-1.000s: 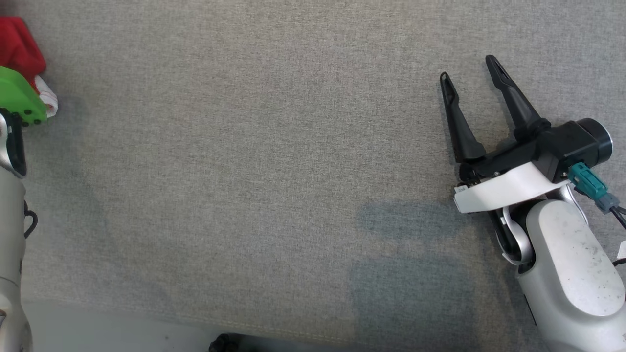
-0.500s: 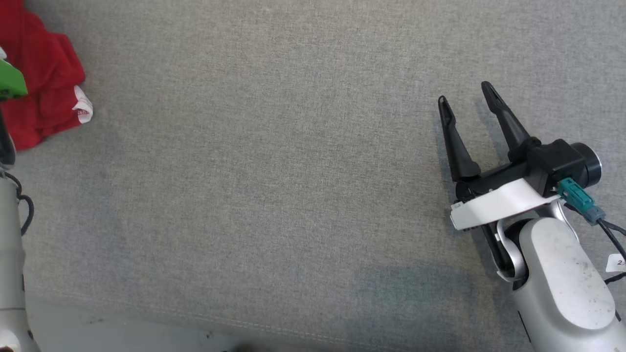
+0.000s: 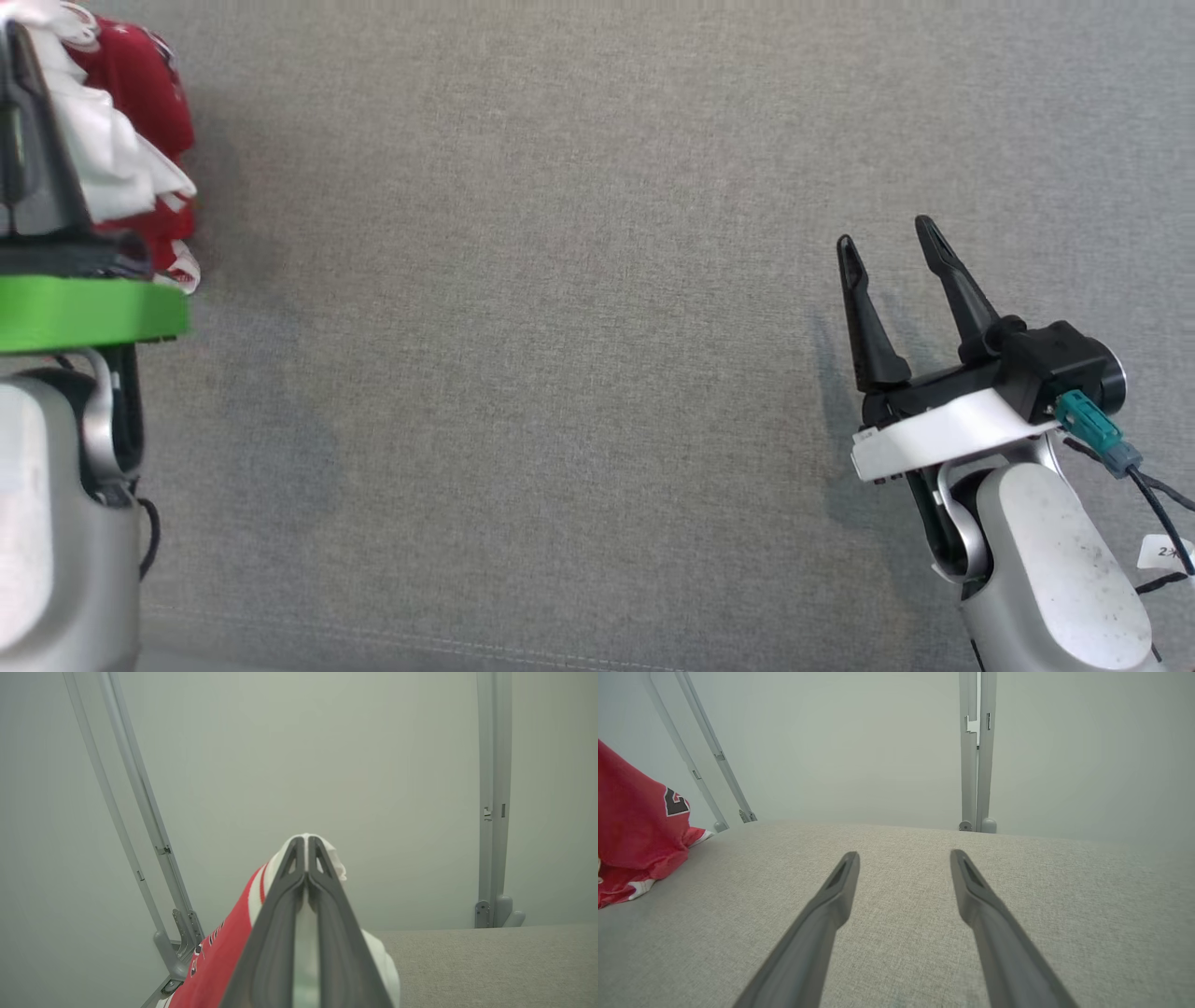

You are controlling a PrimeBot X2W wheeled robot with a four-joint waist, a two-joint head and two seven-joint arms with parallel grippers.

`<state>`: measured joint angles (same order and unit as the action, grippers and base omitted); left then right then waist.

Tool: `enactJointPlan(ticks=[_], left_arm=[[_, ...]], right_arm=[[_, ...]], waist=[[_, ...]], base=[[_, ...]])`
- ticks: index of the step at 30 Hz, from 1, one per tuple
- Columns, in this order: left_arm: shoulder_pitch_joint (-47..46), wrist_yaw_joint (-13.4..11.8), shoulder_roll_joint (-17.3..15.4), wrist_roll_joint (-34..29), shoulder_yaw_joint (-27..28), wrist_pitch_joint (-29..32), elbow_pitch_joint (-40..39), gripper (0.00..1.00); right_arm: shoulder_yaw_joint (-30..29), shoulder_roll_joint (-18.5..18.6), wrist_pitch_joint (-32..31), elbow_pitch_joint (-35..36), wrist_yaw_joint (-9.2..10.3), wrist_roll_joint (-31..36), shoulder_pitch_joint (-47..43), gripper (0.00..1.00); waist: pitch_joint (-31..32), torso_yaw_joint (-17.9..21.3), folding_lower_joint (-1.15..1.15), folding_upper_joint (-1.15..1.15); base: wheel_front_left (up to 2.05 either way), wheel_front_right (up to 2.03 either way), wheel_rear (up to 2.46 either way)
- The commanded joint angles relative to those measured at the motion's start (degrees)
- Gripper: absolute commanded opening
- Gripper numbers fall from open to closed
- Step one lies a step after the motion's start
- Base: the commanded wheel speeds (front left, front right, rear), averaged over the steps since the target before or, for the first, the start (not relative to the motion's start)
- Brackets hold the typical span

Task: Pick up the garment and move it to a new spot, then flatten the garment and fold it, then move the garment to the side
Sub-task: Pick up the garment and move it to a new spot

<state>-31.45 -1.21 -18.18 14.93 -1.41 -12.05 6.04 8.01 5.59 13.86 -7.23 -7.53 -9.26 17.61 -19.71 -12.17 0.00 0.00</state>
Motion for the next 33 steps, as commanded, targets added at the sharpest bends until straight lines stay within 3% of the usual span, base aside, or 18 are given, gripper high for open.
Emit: enactJointPlan(ticks=[1,8,15,24,33], left_arm=[[2.3,-0.4,0.6,-0.1,-0.6,0.9,-2.8,0.0],[10.5,-1.2,2.4,-1.0,-5.6,7.3,-16.8,0.0],[13.2,0.4,4.4,-1.6,-12.6,11.4,-22.3,0.0],[10.1,3.1,8.8,-1.2,-20.8,13.1,-17.8,0.0],[4.8,5.4,13.0,-0.1,-27.5,12.6,-9.2,0.0]], right_arm=[[-0.4,-0.3,0.4,0.1,0.08,-0.1,-1.1,1.0],[-2.3,-1.4,0.9,1.0,0.08,0.2,-3.7,1.0],[-2.4,-2.1,1.1,1.8,0.08,0.1,-4.7,1.0],[-2.0,-2.5,1.4,2.6,0.08,-0.9,-4.1,1.0],[-2.7,-2.7,1.5,3.0,0.08,-2.6,-4.0,1.0]], waist=[[3.2,2.5,0.0,0.0],[5.9,5.7,0.0,0.0],[6.9,10.9,0.0,0.0],[5.6,20.1,0.0,0.0],[1.8,26.2,0.0,0.0]], base=[[0.0,0.0,0.0],[0.0,0.0,0.0],[0.0,0.0,0.0],[0.0,0.0,0.0],[0.0,0.0,0.0]])
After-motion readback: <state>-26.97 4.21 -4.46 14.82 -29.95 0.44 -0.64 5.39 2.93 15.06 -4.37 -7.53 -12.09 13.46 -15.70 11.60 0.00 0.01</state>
